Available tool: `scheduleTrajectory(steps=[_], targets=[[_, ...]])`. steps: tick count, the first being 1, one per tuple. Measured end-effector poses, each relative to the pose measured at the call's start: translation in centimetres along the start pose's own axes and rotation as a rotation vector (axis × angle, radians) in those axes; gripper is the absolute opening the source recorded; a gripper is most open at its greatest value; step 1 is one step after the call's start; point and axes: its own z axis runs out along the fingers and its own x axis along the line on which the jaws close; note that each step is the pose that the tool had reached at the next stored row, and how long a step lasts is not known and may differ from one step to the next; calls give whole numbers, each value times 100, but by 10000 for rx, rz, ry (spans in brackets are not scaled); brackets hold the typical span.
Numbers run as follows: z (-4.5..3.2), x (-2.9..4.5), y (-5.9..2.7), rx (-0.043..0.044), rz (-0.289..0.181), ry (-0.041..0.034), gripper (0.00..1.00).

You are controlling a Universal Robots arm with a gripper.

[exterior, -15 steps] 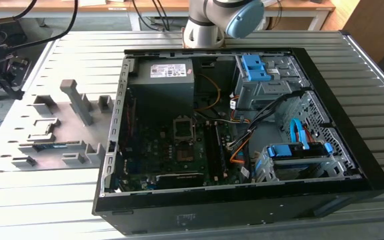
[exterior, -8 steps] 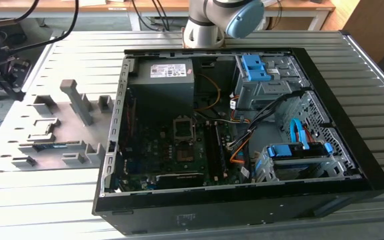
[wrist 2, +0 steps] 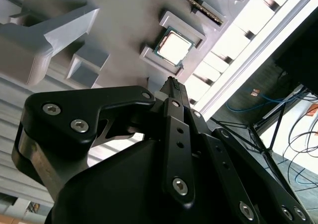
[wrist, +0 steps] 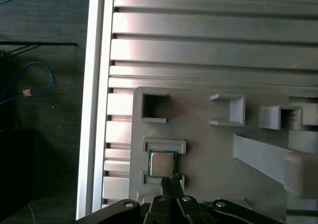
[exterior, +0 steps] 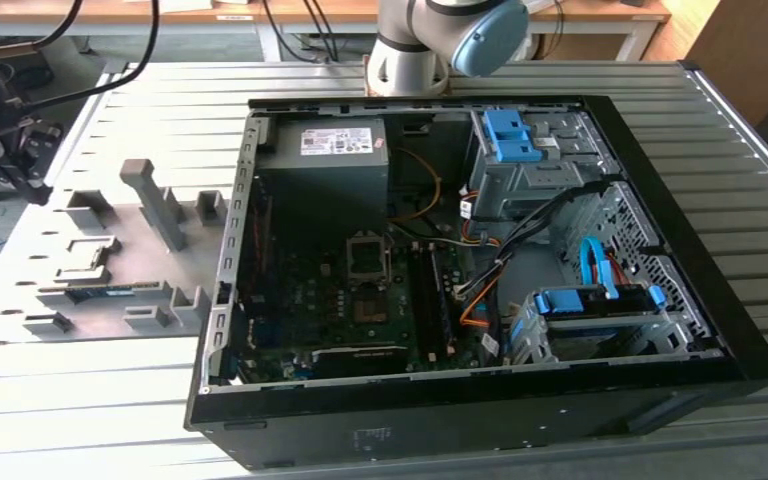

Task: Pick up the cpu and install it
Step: 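Reach for the cpu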

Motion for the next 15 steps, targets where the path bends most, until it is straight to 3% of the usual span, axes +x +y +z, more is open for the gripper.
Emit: scheduleTrajectory(steps=[15], targets=[[83,-2,-3,0,0,0,10]])
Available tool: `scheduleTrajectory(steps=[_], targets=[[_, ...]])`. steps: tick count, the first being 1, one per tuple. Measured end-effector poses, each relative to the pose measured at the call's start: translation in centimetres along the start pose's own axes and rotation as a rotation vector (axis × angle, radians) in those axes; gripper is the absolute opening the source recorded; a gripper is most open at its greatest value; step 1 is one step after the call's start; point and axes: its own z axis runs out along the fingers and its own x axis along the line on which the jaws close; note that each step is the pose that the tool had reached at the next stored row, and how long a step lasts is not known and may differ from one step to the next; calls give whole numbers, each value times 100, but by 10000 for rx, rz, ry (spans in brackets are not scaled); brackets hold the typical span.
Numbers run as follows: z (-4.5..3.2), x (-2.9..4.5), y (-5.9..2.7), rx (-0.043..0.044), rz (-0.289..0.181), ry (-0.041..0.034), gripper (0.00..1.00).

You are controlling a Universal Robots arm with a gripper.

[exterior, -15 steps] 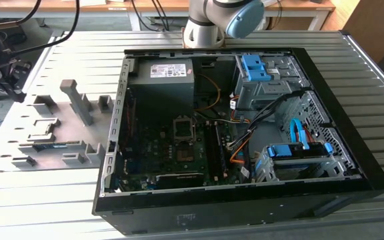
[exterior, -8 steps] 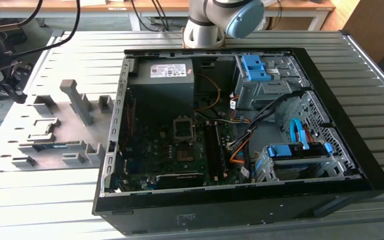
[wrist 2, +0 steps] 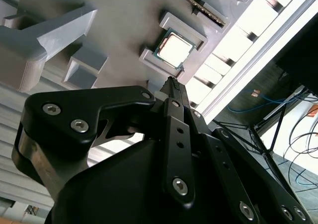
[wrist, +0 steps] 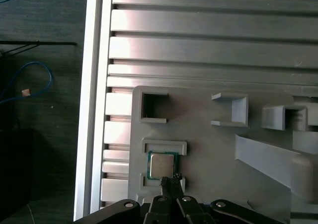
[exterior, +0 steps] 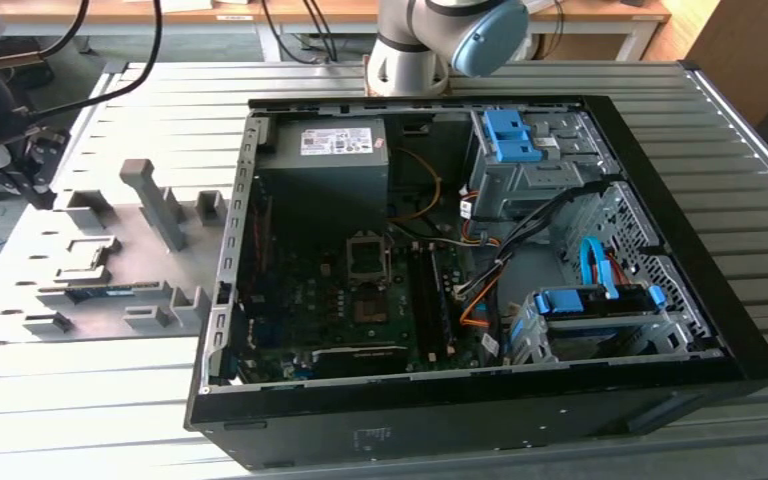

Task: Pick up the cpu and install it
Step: 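Reach for the cpu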

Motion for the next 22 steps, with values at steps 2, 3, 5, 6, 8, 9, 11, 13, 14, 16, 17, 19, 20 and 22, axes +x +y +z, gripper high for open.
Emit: scheduleTrajectory(steps=[2,3,5,6,8,9,11,13,14,16,17,19,20,22], targets=[[9,0,0,0,0,-1,10],[13,-1,-1,0,-1,-1,10],[22,-1,-1,0,-1,0,10],[26,-1,-1,0,-1,-1,10],[34,-1,-1,0,0,0,10],[38,-1,-2,0,-1,-1,10],[47,-1,-2,0,0,-1,10],[54,-1,-2,0,0,0,10],[58,-1,-2,0,0,0,10],[67,-2,-3,0,-1,0,10],[70,-2,-3,0,-1,0,10],[79,-2,-3,-1,-1,-1,10],[83,-2,-3,-1,0,-1,10],[91,-2,-4,-1,-1,-1,10]])
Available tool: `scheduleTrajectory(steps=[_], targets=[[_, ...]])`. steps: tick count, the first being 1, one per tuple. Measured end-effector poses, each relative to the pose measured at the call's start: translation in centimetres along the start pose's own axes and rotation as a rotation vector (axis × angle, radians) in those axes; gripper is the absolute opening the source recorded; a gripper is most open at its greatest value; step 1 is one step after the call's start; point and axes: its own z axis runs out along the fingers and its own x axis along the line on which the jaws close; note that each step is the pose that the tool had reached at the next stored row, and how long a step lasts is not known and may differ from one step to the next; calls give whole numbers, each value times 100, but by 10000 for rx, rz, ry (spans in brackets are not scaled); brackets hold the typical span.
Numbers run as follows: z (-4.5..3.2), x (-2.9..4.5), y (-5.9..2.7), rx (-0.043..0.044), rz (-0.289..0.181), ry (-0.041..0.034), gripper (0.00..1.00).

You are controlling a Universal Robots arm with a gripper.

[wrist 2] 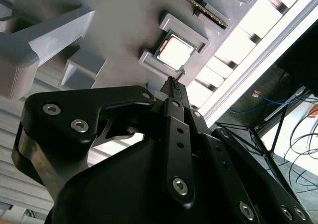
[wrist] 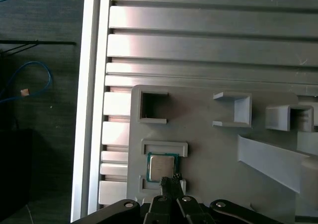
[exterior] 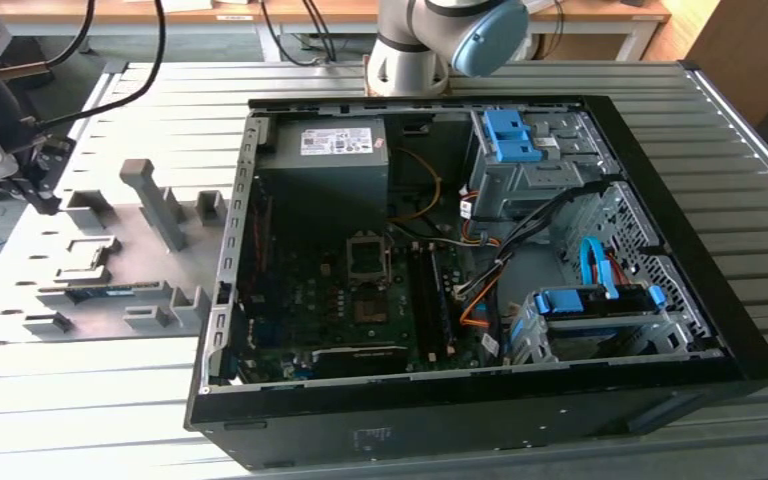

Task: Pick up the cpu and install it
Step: 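Reach for the cpu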

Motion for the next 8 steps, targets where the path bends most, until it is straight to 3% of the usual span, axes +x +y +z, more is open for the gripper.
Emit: scheduleTrajectory(steps=[8], targets=[[33,-1,-1,1,0,1,10]])
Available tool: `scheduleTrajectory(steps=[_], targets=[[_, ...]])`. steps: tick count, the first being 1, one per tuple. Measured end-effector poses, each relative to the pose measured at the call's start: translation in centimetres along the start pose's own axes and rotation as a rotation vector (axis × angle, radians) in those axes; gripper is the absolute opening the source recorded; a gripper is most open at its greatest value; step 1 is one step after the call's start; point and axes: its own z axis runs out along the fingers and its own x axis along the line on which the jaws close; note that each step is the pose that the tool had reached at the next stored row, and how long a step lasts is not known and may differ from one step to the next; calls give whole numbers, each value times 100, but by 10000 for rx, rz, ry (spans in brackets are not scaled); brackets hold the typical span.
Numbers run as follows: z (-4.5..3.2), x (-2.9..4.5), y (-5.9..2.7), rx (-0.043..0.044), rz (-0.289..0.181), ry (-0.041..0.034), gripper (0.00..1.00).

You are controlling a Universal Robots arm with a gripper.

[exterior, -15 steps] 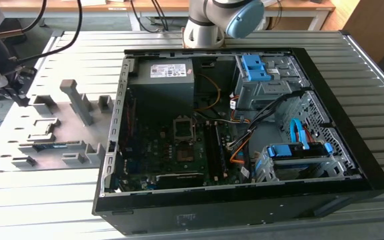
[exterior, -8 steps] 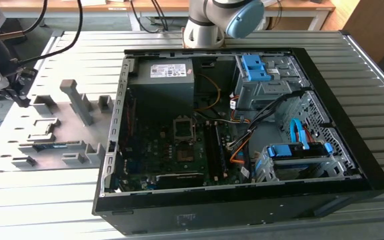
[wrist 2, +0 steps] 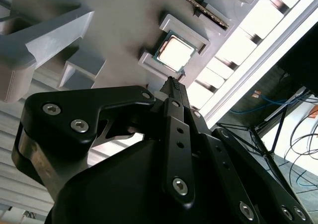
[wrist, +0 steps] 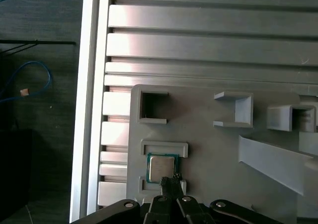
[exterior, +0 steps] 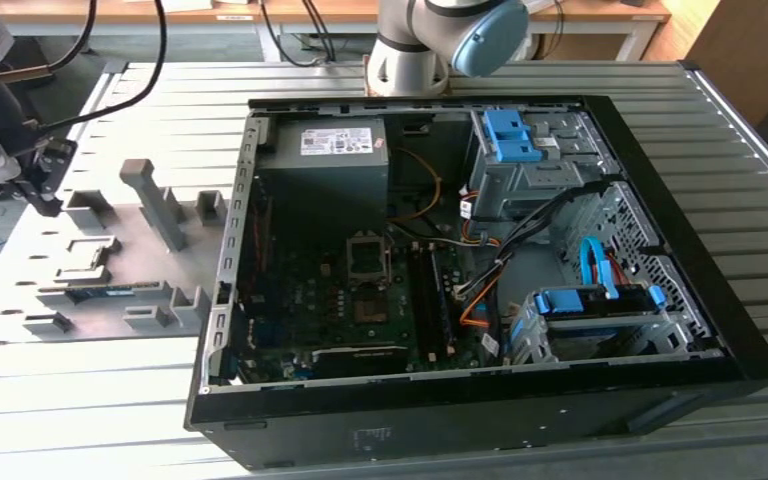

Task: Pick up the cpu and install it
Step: 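Reach for the cpu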

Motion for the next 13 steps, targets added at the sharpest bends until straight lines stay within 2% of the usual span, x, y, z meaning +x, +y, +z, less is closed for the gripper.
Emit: scheduleTrajectory(steps=[13], targets=[[56,-1,-2,0,0,-1,10]])
